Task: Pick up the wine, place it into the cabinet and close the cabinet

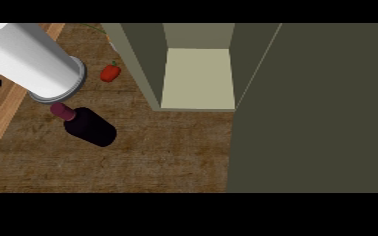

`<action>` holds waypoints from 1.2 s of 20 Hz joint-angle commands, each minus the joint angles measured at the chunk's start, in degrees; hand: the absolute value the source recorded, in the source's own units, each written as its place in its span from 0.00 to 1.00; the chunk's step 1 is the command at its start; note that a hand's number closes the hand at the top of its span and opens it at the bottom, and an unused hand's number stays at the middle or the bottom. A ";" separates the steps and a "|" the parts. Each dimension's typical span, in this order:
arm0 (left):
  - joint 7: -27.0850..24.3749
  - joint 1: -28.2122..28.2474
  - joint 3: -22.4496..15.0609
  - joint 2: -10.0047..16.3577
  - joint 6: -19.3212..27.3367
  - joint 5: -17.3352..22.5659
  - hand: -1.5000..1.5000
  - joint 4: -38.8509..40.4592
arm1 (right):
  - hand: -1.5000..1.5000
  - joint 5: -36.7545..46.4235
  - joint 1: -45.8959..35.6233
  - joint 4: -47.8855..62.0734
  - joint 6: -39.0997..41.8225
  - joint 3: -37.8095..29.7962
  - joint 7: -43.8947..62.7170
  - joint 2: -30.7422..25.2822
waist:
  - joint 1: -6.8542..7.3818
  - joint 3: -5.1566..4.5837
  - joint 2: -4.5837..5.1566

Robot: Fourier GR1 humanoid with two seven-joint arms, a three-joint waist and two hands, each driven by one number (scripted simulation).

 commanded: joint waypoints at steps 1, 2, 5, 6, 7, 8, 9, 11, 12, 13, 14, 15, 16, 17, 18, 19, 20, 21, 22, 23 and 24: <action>5.79 -3.75 2.09 2.44 2.84 -2.70 0.00 -11.39 | 0.00 -0.52 -1.47 -3.81 -1.82 0.37 3.78 0.00 | 0.03 0.00 0.05; 4.85 1.07 1.59 1.91 1.88 -1.42 0.00 -14.74 | 0.00 -0.59 2.59 -6.94 -1.50 0.53 3.34 -0.18 | 0.01 -0.05 -0.20; 9.08 -3.23 5.22 5.96 2.75 -1.49 0.00 -13.80 | 0.00 -0.12 1.21 -5.38 -1.10 1.05 2.69 -0.44 | 0.15 0.01 -0.16; 8.79 -4.53 3.41 6.05 2.85 -2.75 0.00 -12.12 | 0.00 -0.08 -0.11 -6.90 -1.43 1.08 4.67 -1.26 | -0.18 -0.01 -0.05; 8.51 -1.11 3.08 5.96 2.38 -2.80 0.00 -14.82 | 0.00 0.39 -0.65 -7.03 -2.24 1.24 5.24 -1.04 | 0.29 -0.05 -0.16; 8.92 -3.34 6.27 7.47 1.93 -0.64 0.00 -12.04 | 0.00 1.21 -2.02 -6.43 -3.43 1.95 5.74 -0.17 | 0.02 -0.08 0.07; 9.71 -3.38 6.35 7.83 1.78 0.36 0.00 -13.47 | 0.00 0.40 -1.49 -7.25 -3.55 0.87 6.32 -0.80 | 0.10 -0.08 -0.08; 10.17 -6.42 7.60 9.08 1.44 1.47 0.00 -10.96 | 0.00 3.16 0.47 -4.55 -2.26 3.80 2.51 0.23 | -0.35 -0.04 0.07; 12.57 -6.76 7.51 9.70 1.80 1.59 0.00 -12.78 | 0.00 3.99 -2.91 -4.01 -3.86 3.34 3.69 0.45 | 0.18 -0.05 -0.04; 8.25 -4.85 8.97 8.90 0.61 2.53 0.00 -11.51 | 0.00 3.50 -4.76 -5.42 -6.23 1.97 6.92 0.30 | 0.12 -0.16 0.09; 14.50 -8.94 10.62 11.30 1.83 3.38 0.00 -11.57 | 0.00 3.49 -1.27 -5.52 -4.52 2.92 3.85 0.36 | -0.09 -0.04 -0.11; 10.61 -4.59 10.45 9.67 0.38 3.81 0.00 -13.06 | 0.00 4.40 -0.94 -6.54 -4.69 2.95 4.57 -0.40 | 0.01 -0.14 -0.10; 12.18 -8.21 9.60 10.08 1.43 3.28 0.00 -11.34 | 0.00 3.99 -6.43 -4.27 -7.77 2.02 6.92 0.95 | 0.22 -0.12 0.04; 9.98 -7.67 6.62 8.19 2.43 -0.19 0.00 -9.34 | 0.00 4.26 -5.64 -5.81 -7.37 2.35 7.09 0.33 | -0.45 -0.09 0.18; 10.21 -7.44 10.01 9.33 1.29 2.81 0.00 -9.87 | 0.00 1.78 -4.80 -6.96 -6.55 -0.05 7.50 -1.01 | -0.36 -0.11 0.12; 10.47 -3.33 10.75 8.44 0.81 3.64 0.00 -13.51 | 0.00 4.41 -5.69 -5.31 -8.61 2.22 7.59 0.77 | 0.27 -0.18 0.04; 12.40 -8.26 9.65 9.61 1.64 2.78 0.00 -9.86 | 0.00 2.98 -4.36 -5.49 -6.76 0.60 6.67 -0.73 | -0.42 -0.07 0.13; 9.76 -7.67 11.56 9.89 0.00 4.24 0.00 -8.08 | 0.00 4.86 -3.34 -5.47 -6.57 3.18 6.31 -0.31 | -0.52 -0.11 0.22; 13.79 -8.48 12.75 11.61 0.39 4.15 0.00 -10.06 | 0.00 9.01 -6.90 -4.18 -10.12 6.90 7.99 1.91 | 0.07 -0.14 0.09; 13.58 -9.02 10.42 11.28 0.78 1.69 0.00 -9.47 | 0.00 4.84 -4.16 -5.62 -7.58 2.42 7.85 -0.83 | -0.49 -0.06 0.16; 12.86 -6.89 13.29 10.77 0.07 4.71 0.00 -10.21 | 0.00 3.82 -7.18 -7.07 -9.05 0.73 11.25 -1.45 | -0.12 -0.14 0.13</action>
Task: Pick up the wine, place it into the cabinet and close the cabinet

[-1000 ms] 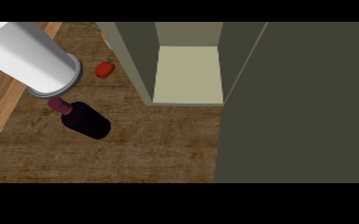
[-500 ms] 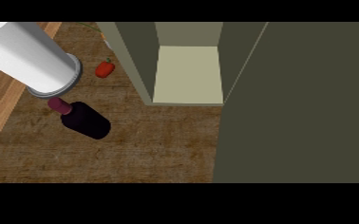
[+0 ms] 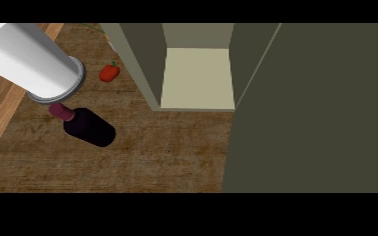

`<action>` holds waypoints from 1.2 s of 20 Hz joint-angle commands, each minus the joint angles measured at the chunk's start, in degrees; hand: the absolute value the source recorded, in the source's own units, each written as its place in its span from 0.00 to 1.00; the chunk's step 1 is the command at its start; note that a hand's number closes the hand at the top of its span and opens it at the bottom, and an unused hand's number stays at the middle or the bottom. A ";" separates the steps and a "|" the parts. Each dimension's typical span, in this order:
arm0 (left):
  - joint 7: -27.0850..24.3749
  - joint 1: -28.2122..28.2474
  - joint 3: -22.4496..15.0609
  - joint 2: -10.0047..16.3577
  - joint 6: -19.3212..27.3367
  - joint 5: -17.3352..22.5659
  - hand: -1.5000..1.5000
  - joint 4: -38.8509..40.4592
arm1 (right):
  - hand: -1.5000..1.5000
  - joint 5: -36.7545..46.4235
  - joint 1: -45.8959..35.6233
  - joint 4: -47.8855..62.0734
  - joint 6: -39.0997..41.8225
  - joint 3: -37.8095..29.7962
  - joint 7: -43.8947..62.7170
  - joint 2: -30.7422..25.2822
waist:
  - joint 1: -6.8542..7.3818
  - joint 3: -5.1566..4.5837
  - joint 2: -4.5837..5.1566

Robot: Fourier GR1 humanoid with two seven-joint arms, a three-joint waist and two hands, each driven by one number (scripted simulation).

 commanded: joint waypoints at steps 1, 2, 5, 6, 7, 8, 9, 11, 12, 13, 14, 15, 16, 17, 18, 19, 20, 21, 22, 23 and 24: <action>2.48 1.00 1.38 -0.13 -0.92 4.95 0.00 -9.47 | 0.00 0.79 0.71 -2.45 0.19 -1.49 0.41 -0.77 | -0.13 0.02 0.13; 1.61 3.09 1.69 -0.49 -1.92 5.44 0.00 -9.25 | 0.00 -1.39 -1.99 -6.85 -1.89 -2.98 6.53 -1.74 | -0.09 -0.04 0.10; -2.27 5.35 3.13 -2.43 -3.53 7.36 0.00 -6.34 | 0.00 1.28 0.87 -7.63 -2.02 -0.07 5.71 -0.90 | -0.45 -0.06 0.16; -0.99 2.05 0.68 -1.89 -2.37 4.43 0.00 -4.69 | 0.00 -0.40 3.46 -7.64 -0.43 -1.65 3.85 -1.55 | -0.86 0.03 0.18; -1.09 4.69 3.13 -2.31 -3.59 7.51 0.00 -7.03 | 0.00 2.86 2.61 -6.96 -2.04 0.52 3.41 -0.17 | -0.42 -0.03 0.12; -4.18 4.38 0.76 -3.28 -4.20 5.46 0.00 -3.50 | 0.00 0.70 -1.05 -5.18 -2.05 -2.82 4.36 -0.94 | -0.55 -0.02 0.30; -1.54 4.82 2.32 -2.55 -4.30 6.77 0.00 -5.77 | 0.00 6.98 0.59 -6.45 -3.75 2.80 4.81 0.20 | -0.39 -0.04 0.15; -5.52 6.63 1.29 -4.28 -5.54 6.07 0.00 -2.92 | 0.00 1.25 7.08 -9.33 -0.14 -2.40 0.47 -1.42 | -1.05 0.01 0.19; -10.16 10.03 2.62 -6.17 -7.99 9.27 0.00 -1.01 | 0.00 0.48 0.84 -6.19 -0.31 -4.14 3.39 -2.51 | -0.52 -0.07 0.34; -11.47 10.20 3.11 -5.94 -9.23 9.19 0.00 0.75 | 0.00 3.40 0.04 -1.04 -0.70 -2.54 -1.38 0.13 | -0.39 -0.03 0.39; -10.33 9.65 -1.12 -7.20 -7.68 5.15 0.00 -0.36 | 0.00 0.01 3.02 -5.47 0.21 -6.08 1.27 -2.17 | -0.78 0.02 0.34; -13.49 10.33 2.58 -7.31 -9.68 9.30 0.00 3.47 | 0.00 2.02 4.15 -4.65 0.46 -4.33 -1.87 -0.70 | -0.72 -0.01 0.36; -10.24 9.37 -1.33 -7.52 -8.34 5.60 0.00 2.06 | 0.00 0.98 4.23 -6.47 1.20 -4.79 -0.59 -1.63 | -0.83 0.03 0.33; -17.58 9.76 -0.22 -9.17 -9.73 5.85 0.00 8.38 | 0.00 -4.05 3.75 -3.53 3.02 -10.26 -2.14 -2.65 | -0.93 0.02 0.46; -20.14 16.48 -0.61 -11.24 -12.10 7.31 0.00 5.84 | 0.00 -2.45 6.09 -4.00 4.03 -8.83 -3.44 -2.28 | -0.72 0.00 0.40; -21.05 14.11 -2.70 -11.89 -10.88 4.67 0.00 7.70 | 0.00 -7.46 5.68 -4.05 5.62 -14.38 -2.81 -4.13 | -0.96 0.04 0.42; -22.49 16.68 1.17 -10.56 -14.19 9.49 0.00 8.18 | 0.00 -3.99 2.49 -9.07 1.51 -10.05 4.02 -2.92 | -0.66 -0.05 0.35; -26.12 18.22 -0.84 -12.31 -14.38 6.20 0.00 11.28 | 0.00 0.03 5.61 -6.27 3.28 -6.85 -0.74 -1.30 | -0.76 -0.02 0.40; -26.19 15.30 -2.14 -12.69 -12.65 3.83 0.00 14.42 | 0.00 -4.24 3.02 -7.71 2.71 -10.78 2.16 -2.70 | -1.00 0.00 0.43; -26.05 15.62 -5.83 -14.15 -11.17 -0.22 0.00 13.68 | 0.00 -3.18 4.66 -3.12 5.02 -10.48 -3.32 -1.48 | -0.90 0.04 0.43; -32.24 16.53 -3.13 -15.05 -12.51 1.82 0.00 19.22 | 0.00 -4.29 7.41 -4.91 6.04 -10.94 -3.13 -1.94 | -1.22 0.02 0.46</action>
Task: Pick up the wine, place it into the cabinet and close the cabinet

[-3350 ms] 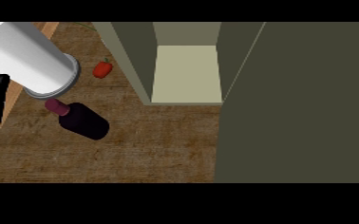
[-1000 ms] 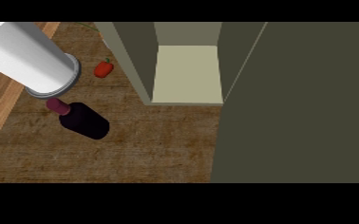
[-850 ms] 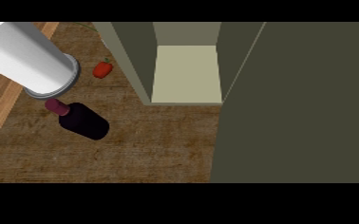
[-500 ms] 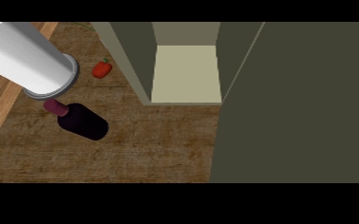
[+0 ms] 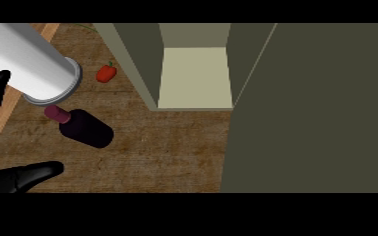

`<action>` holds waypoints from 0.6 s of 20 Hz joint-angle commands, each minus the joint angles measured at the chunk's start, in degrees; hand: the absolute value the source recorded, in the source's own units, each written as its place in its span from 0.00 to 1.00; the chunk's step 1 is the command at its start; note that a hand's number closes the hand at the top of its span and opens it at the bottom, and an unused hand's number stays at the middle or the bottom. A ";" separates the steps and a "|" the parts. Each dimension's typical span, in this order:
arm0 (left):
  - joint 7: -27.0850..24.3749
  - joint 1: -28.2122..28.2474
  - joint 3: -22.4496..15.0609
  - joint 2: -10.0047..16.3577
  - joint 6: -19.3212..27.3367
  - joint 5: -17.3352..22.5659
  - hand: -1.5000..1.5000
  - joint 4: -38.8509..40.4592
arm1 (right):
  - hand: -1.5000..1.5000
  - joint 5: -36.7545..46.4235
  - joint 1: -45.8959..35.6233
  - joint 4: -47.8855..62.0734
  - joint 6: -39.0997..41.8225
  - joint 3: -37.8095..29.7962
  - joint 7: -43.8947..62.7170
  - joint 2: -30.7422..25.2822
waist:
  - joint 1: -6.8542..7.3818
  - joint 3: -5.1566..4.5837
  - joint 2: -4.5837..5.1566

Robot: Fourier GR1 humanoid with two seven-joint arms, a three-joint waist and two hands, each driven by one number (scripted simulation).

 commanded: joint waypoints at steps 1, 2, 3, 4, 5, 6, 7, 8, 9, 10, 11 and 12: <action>-5.41 1.39 2.38 -1.05 -0.79 0.17 0.00 6.35 | 0.00 -8.16 3.54 -2.37 4.02 -5.52 -1.53 -1.27 | 0.00 0.03 0.02; -9.56 6.81 -0.32 -3.44 -1.24 -2.65 0.00 5.36 | 0.00 -8.19 2.41 -4.40 2.16 -4.20 1.77 -0.53 | 0.13 0.00 -0.02; -11.92 6.44 3.06 -2.16 -3.37 1.08 0.00 7.51 | 0.00 -7.71 5.03 -3.13 4.04 -4.60 -1.99 0.28 | 0.10 0.01 -0.02; -13.43 6.93 -0.41 -4.70 -0.46 -4.66 0.00 8.39 | 0.00 -4.99 2.62 -2.55 2.89 -2.31 -0.26 0.81 | 0.17 0.00 0.01; -14.59 7.45 6.05 -2.10 -2.76 0.96 0.00 10.03 | 0.00 -4.85 6.18 -5.34 3.12 -1.17 -0.41 1.75 | 0.10 -0.02 -0.06; -17.31 8.46 4.43 -3.78 -2.66 -0.29 0.00 11.21 | 0.00 -6.69 5.66 -7.24 3.74 -2.74 1.09 0.45 | 0.03 -0.02 -0.07; -16.73 5.01 3.63 -3.51 -1.84 -1.61 0.00 14.29 | 0.00 -5.42 4.04 -1.82 4.71 -2.25 -2.28 1.58 | 0.11 0.01 0.03; -19.23 4.87 3.48 -3.85 -2.03 -2.35 0.00 17.05 | 0.00 -8.42 3.44 -3.63 4.82 -4.13 -0.29 0.60 | -0.05 0.00 0.04; -24.11 8.36 5.10 -4.53 -4.13 -0.06 0.00 18.82 | 0.00 -9.16 4.74 -4.79 5.71 -5.30 0.78 -0.43 | -0.01 -0.02 0.00; -20.75 7.35 4.85 -4.23 -2.71 -0.82 0.00 16.64 | 0.00 -9.77 7.79 -5.01 6.82 -6.22 -1.90 0.76 | -0.06 0.03 -0.06; -22.12 7.59 7.90 -2.26 -4.72 1.63 0.00 18.22 | 0.00 -10.14 4.71 -7.54 5.61 -6.18 2.68 -0.60 | 0.08 -0.01 -0.06; -23.49 7.50 9.29 -1.66 -6.52 4.00 0.00 20.58 | 0.00 -10.96 2.04 -4.08 5.55 -7.02 2.06 -0.44 | 0.25 -0.02 0.00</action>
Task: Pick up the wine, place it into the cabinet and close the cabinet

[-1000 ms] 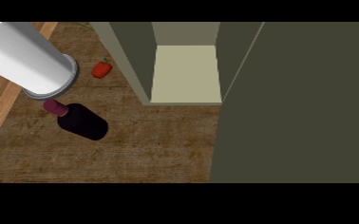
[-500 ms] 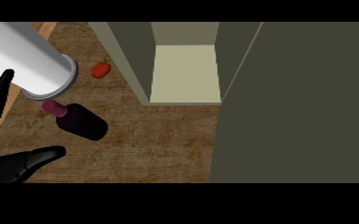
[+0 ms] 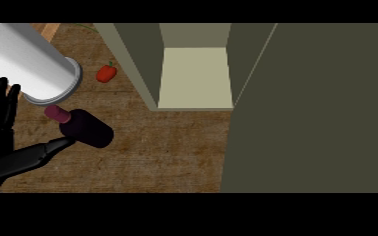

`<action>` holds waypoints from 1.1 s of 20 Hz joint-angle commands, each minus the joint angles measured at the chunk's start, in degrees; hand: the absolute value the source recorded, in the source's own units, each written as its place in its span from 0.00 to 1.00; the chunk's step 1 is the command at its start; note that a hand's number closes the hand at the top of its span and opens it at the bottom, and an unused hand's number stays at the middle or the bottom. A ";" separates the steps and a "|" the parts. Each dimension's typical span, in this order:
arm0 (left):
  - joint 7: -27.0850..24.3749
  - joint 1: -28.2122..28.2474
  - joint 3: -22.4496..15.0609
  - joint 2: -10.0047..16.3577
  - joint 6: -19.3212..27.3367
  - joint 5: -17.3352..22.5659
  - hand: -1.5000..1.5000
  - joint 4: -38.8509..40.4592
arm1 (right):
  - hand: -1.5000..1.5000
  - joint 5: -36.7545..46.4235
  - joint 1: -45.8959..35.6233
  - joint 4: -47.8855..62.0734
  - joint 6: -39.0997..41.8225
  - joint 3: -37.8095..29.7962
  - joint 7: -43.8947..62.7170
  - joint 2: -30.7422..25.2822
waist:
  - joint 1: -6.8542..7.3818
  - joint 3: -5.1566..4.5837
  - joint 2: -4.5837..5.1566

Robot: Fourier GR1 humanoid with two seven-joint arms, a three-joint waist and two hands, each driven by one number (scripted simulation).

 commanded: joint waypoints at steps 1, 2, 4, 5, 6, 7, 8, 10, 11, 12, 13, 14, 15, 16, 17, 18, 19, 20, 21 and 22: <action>-9.13 0.95 2.76 -0.39 -3.05 1.99 0.00 9.51 | 0.00 -10.56 0.80 -5.84 0.82 -2.92 4.44 -0.93 | -0.26 -0.04 0.04; -10.09 3.89 4.49 -0.02 -4.77 4.18 0.00 8.25 | 0.00 -8.58 3.24 -5.25 1.18 -2.32 2.12 0.73 | 0.00 -0.01 -0.05; -14.72 2.48 2.27 -1.82 -4.14 1.10 0.00 12.89 | 0.00 -8.55 0.76 -0.87 3.56 -3.32 -0.44 0.08 | 0.03 0.00 0.06; -11.04 1.79 4.05 -0.21 -4.80 3.93 0.00 11.26 | 0.00 -5.62 1.29 -2.30 2.07 0.43 1.19 2.12 | 0.20 0.00 0.01; -11.89 1.34 3.62 -0.24 -4.23 2.36 0.00 12.29 | 0.00 -9.05 3.42 -3.34 3.85 -2.67 0.38 1.21 | -0.02 0.02 -0.01; -18.44 4.71 6.04 0.16 -8.22 4.71 0.00 17.31 | 0.00 -9.22 3.63 -5.44 3.16 -1.70 2.91 0.98 | -0.11 -0.04 -0.02; -16.00 2.11 2.38 -1.74 -4.92 0.84 0.00 17.47 | 0.00 -8.62 2.05 -5.15 2.62 -2.05 2.61 1.43 | -0.13 0.00 0.01; -15.58 1.94 7.03 2.54 -8.59 5.41 0.00 18.86 | 0.00 -11.17 2.62 -7.44 2.89 -2.38 5.05 0.85 | -0.15 -0.01 -0.07; -19.50 3.90 6.65 0.95 -9.73 5.67 0.00 19.86 | 0.00 -7.39 1.73 -3.13 2.50 -0.45 3.01 2.72 | 0.22 -0.01 -0.01; -22.62 4.10 5.44 -0.80 -8.49 3.04 0.00 23.12 | 0.00 -3.75 5.13 -7.53 2.06 3.71 2.66 4.89 | -0.13 -0.03 -0.04; -18.07 -1.41 6.55 1.85 -6.57 3.19 0.00 23.75 | 0.00 -8.60 2.09 -4.85 2.88 -0.90 3.33 2.55 | -0.05 0.01 0.02; -22.69 3.37 5.42 -0.73 -8.20 2.99 0.00 23.64 | 0.00 -7.60 5.24 -3.45 5.50 -0.72 -1.18 3.48 | 0.02 0.02 -0.02; -22.02 4.06 6.02 0.29 -9.03 3.38 0.00 23.68 | 0.00 -10.91 4.72 -6.05 4.20 -2.72 2.41 2.47 | 0.00 0.02 -0.04; -23.84 2.05 7.39 1.03 -8.81 3.65 0.00 26.71 | 0.00 -7.32 -0.44 -3.73 1.84 0.30 4.60 3.24 | 0.24 -0.01 0.03; -25.47 2.96 5.88 -0.56 -8.17 1.94 0.00 27.76 | 0.00 -7.20 2.66 -7.06 1.95 0.57 5.22 3.62 | 0.04 -0.01 -0.01; -26.05 0.76 8.45 1.36 -9.04 3.84 0.00 31.49 | 0.00 -9.26 -0.60 -8.94 0.30 -0.84 8.49 2.17 | -0.09 -0.05 0.01; -25.49 3.24 8.54 1.59 -10.42 4.82 0.00 29.20 | 0.00 -6.49 8.20 -4.38 6.78 -0.36 -2.87 4.68 | -0.07 0.04 -0.05; -27.58 1.31 7.33 -0.04 -8.99 3.19 0.00 33.09 | 0.00 -10.82 4.84 -5.51 5.31 -1.99 2.20 2.81 | -0.15 0.01 0.00; -27.55 0.77 8.68 1.87 -11.28 4.99 0.00 35.09 | 0.00 -9.57 2.43 -7.34 2.79 -1.19 5.64 2.82 | -0.04 -0.02 0.00; -28.25 2.24 8.35 1.45 -11.90 5.03 0.00 34.35 | 0.00 -6.18 2.54 -7.74 2.30 1.59 5.50 4.06 | 0.10 -0.01 -0.02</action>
